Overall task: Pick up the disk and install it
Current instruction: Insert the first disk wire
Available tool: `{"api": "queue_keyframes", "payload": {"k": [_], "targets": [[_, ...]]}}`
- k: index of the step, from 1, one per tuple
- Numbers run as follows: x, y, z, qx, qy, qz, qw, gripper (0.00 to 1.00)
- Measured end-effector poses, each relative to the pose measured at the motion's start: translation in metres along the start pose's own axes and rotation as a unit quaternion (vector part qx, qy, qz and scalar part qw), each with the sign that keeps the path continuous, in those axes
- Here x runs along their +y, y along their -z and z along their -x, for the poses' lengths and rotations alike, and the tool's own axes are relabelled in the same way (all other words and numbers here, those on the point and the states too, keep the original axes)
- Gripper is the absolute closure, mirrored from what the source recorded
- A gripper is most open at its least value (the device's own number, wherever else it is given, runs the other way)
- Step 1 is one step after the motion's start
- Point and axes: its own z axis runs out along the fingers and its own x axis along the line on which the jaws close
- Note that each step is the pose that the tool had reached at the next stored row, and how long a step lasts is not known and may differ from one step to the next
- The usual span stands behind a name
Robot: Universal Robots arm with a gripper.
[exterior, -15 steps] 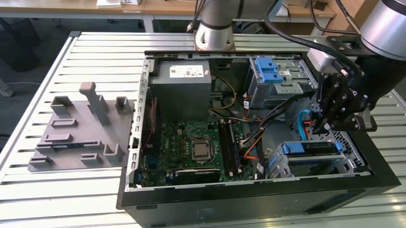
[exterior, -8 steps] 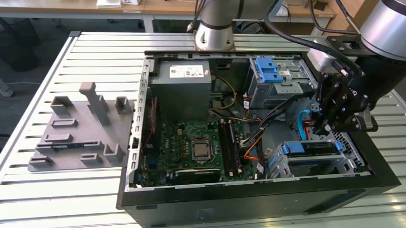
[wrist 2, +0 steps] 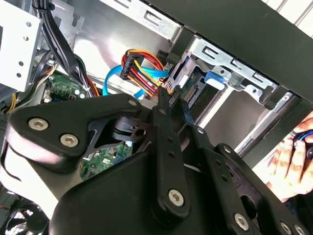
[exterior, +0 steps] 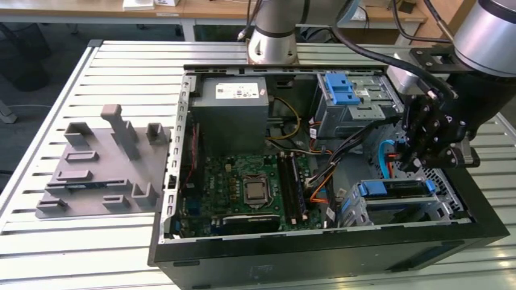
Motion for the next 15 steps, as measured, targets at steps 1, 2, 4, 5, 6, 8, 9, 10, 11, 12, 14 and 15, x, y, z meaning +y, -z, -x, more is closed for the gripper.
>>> {"api": "queue_keyframes", "payload": {"k": [1, 2, 4, 5, 6, 8, 9, 10, 11, 12, 14, 15], "targets": [[0.0001, 0.0000, 0.0001, 0.0000, 0.000, -0.0008, 1.0000, 0.75], [0.0002, 0.0001, 0.0001, -0.0001, 0.000, -0.0020, 1.0000, 0.75], [0.0007, 0.0000, 0.0002, -0.0002, 0.000, -0.0058, 1.0000, 0.75], [0.0009, 0.0001, 0.0002, -0.0003, 0.000, -0.0083, 1.0000, 0.75], [0.0010, 0.0003, 0.0002, -0.0003, 0.000, -0.0101, 0.9999, 0.75], [0.0009, 0.0004, 0.0003, -0.0004, 0.000, -0.0114, 0.9999, 0.75], [0.0009, 0.0004, 0.0003, -0.0004, 0.000, -0.0115, 0.9999, 0.75], [0.0010, 0.0004, 0.0003, -0.0004, 0.000, -0.0115, 0.9999, 0.75], [0.0010, 0.0004, 0.0003, -0.0004, 0.000, -0.0115, 0.9999, 0.75], [0.0010, 0.0005, 0.0003, -0.0004, 0.000, -0.0115, 0.9999, 0.75], [0.0010, 0.0004, 0.0003, -0.0004, 0.000, -0.0115, 0.9999, 0.75], [0.0010, 0.0004, 0.0003, -0.0004, 0.000, -0.0115, 0.9999, 0.75]]}}
